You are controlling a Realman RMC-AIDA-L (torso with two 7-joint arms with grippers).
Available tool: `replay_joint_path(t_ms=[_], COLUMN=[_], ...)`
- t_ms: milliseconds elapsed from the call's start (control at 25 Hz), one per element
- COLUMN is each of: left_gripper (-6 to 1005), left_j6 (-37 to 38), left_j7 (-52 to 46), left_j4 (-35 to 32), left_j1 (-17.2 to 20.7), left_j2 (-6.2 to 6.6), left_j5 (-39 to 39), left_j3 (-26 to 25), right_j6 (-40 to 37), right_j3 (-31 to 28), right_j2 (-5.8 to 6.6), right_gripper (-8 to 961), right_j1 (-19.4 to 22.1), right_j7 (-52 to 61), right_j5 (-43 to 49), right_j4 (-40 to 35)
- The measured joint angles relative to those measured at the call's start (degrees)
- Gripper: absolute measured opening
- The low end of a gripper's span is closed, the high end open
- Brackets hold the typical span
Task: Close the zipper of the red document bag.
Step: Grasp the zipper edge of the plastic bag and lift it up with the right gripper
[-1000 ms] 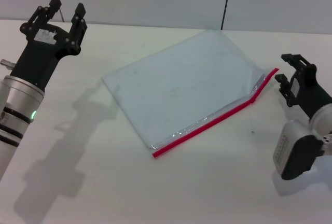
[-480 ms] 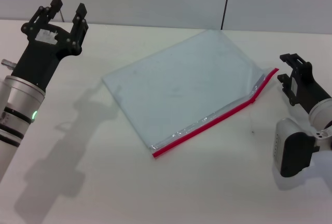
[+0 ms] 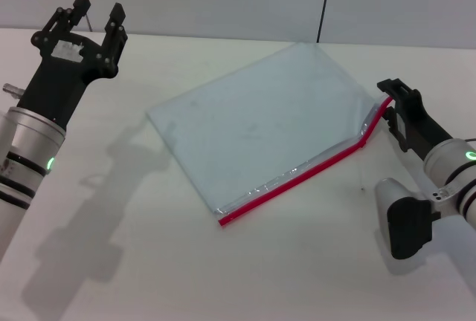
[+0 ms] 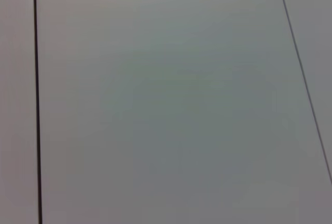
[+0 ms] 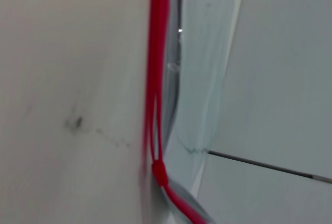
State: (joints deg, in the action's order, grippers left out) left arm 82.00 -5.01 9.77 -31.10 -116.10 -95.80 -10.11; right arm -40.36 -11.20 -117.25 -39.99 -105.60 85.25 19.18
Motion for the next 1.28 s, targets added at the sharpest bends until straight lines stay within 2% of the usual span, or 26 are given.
replay_joint_path(t_ms=[200,320,520,800,1280], left_gripper=[513,513,512,512,512], left_j6=[0.00,0.00,0.00,0.00,-0.08], left_j7=[0.00,0.00,0.00,-0.04,-0.09], left_j4=[0.00,-0.01,-0.01,-0.02,-0.02], left_j1=[-0.10,-0.16,-0.20,-0.35,-0.37], left_j2=[0.00,0.00,0.00,0.00,-0.09], left_j5=[-0.06,-0.13,-0.16,-0.07,-0.14], left_j3=[0.00,0.00,0.00,0.00,-0.10], right_j6=[3.19,4.39,5.81,5.94,5.96], right_j3=[-5.56,-7.00,-7.33,-7.10,-7.00], right_j2=[-0.02,-0.08,-0.16,-0.18,-0.17], right_gripper=[569,568,567,565,562], right_j1=[-0.28,-0.54,-0.90,-1.44,-1.60], right_j7=[-8.00,-10.75,-14.98,-25.89,-32.16], right_j5=[0.00,0.00,-1.44,-9.57,-12.55], right_j4=[0.74,0.81,1.30,4.66,6.60])
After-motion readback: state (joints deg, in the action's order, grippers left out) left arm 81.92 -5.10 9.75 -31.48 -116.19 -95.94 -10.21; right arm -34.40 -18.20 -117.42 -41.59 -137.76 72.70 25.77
